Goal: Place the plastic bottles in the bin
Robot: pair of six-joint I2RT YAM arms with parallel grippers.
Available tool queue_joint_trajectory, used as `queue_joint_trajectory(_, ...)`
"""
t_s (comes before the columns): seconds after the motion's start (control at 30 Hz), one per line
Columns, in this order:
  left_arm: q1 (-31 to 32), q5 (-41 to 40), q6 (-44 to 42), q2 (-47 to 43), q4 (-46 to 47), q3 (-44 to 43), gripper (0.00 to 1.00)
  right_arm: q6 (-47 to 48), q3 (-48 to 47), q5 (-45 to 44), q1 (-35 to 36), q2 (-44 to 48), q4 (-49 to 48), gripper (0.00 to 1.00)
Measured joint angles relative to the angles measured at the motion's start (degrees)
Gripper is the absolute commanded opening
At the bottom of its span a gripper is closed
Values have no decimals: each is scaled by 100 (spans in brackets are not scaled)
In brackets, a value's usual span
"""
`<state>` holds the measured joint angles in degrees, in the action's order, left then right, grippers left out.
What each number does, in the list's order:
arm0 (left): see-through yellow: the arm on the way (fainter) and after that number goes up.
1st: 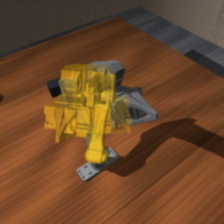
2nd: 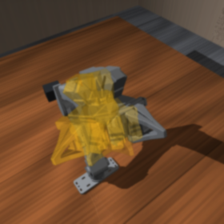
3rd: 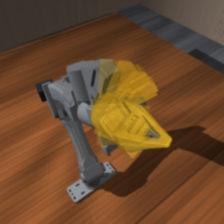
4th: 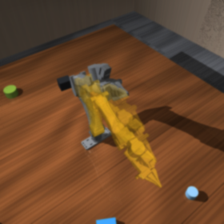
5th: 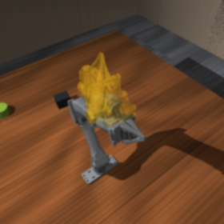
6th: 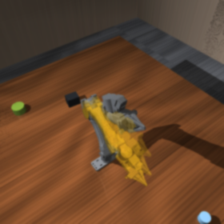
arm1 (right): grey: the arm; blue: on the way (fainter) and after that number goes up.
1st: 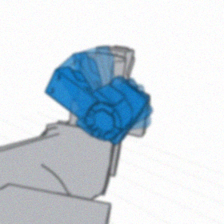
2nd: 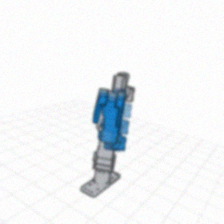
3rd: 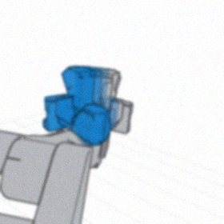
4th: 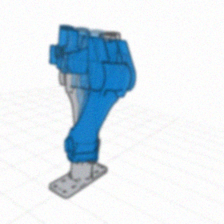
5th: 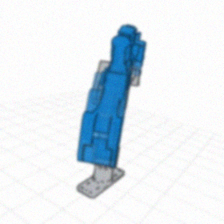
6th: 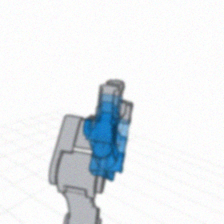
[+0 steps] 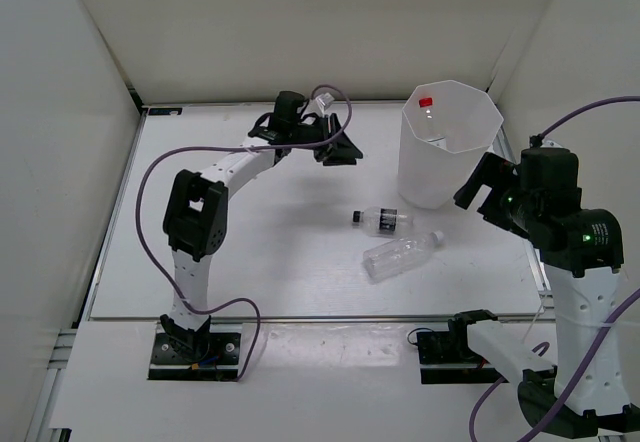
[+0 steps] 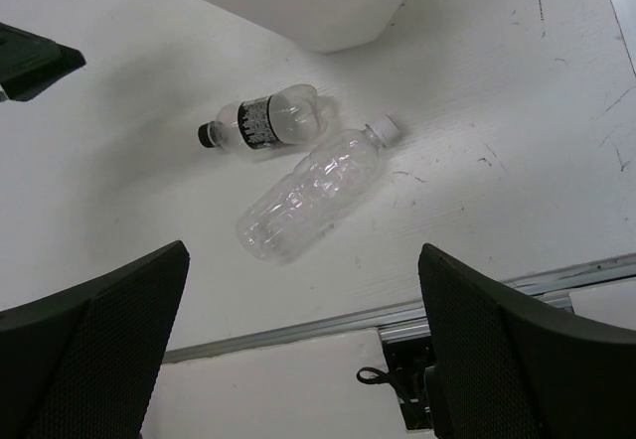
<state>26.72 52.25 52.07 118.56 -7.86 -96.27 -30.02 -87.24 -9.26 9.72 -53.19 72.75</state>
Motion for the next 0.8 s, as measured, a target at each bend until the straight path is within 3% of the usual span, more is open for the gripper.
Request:
queue_joint_trajectory(0.03, 42, -79, -39, 52, -118, -83, 85, 0, 0, 0, 0, 0, -7, 100)
queue_joint_trajectory(0.13, 162, -367, 271, 164, -398, -184, 100, 0, 7, 0, 0, 0, -26, 100)
queue_joint_trajectory(0.47, 326, -1342, 2863, 168, -1508, -105, 100, 2, 90, 4, 0, -7, -66, 100)
queue_joint_trajectory(0.67, 363, -1965, 3429, 442, -3342, -1681, 100, 2, 210, 7, 0, 13, -85, 100)
queue_joint_trajectory(0.8, 433, -2057, 3661, 531, -3941, -2009, 100, 2, 295, 7, 0, 9, -92, 100)
